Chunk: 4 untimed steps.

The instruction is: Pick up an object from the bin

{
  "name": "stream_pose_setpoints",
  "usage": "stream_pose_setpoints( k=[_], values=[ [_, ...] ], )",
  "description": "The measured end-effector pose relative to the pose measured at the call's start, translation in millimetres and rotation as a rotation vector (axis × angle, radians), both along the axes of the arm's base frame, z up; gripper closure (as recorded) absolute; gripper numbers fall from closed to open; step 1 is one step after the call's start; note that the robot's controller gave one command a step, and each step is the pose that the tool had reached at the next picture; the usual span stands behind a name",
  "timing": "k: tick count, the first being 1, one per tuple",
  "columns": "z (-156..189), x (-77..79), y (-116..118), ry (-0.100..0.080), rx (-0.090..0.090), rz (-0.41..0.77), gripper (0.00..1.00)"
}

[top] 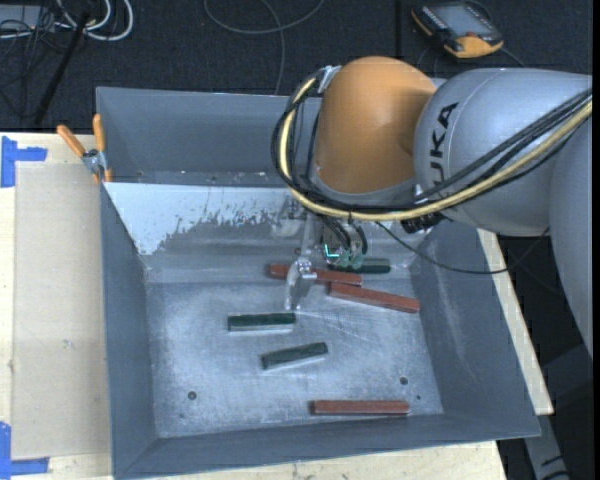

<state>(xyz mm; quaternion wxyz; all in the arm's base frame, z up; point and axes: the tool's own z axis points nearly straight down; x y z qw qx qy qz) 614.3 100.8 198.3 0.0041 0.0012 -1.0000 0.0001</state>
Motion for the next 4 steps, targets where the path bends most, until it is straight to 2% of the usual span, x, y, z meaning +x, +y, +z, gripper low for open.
stream_pose_setpoints(
  k=[1, 2, 3, 4],
  values=[
    [5.1, 1.5, -0.6, -0.008, 0.001, -0.002, 0.00],
    [-78.0, -12.4, -10.9, -0.011, 0.001, 0.026, 0.00],
    [-92.4, -15.5, -13.4, -0.003, 0.000, 0.020, 0.00],
    [-58.2, -25.8, -13.0, -0.010, 0.001, -0.068, 0.00]
  ],
)
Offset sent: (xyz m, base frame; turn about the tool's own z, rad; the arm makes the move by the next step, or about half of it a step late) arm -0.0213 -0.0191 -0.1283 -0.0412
